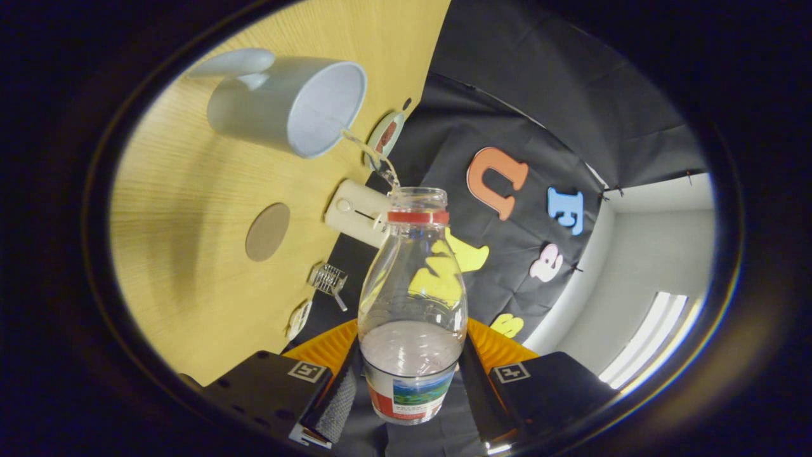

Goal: Take the bottle from table, then pour the juice into the cup, finally place the bottle on the coaster

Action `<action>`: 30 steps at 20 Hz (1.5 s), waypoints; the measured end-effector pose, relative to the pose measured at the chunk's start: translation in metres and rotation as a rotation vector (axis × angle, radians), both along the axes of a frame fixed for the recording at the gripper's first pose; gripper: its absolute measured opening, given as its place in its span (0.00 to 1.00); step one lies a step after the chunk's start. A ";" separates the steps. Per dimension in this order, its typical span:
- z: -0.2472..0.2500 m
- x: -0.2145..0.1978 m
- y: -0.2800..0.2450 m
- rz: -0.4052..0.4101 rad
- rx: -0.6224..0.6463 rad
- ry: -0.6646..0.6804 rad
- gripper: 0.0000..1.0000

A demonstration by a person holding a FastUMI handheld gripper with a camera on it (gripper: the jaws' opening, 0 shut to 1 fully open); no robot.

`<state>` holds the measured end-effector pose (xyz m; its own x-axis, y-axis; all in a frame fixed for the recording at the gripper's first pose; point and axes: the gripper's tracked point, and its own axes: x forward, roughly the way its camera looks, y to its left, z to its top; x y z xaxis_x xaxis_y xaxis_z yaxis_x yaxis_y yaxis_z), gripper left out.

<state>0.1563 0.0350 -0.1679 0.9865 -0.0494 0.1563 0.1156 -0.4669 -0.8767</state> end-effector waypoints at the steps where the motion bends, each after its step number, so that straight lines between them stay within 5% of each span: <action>1: 0.002 0.000 0.002 0.001 -0.012 -0.006 0.81; 30: 0.048 -0.002 0.038 0.072 -0.259 -0.133 0.80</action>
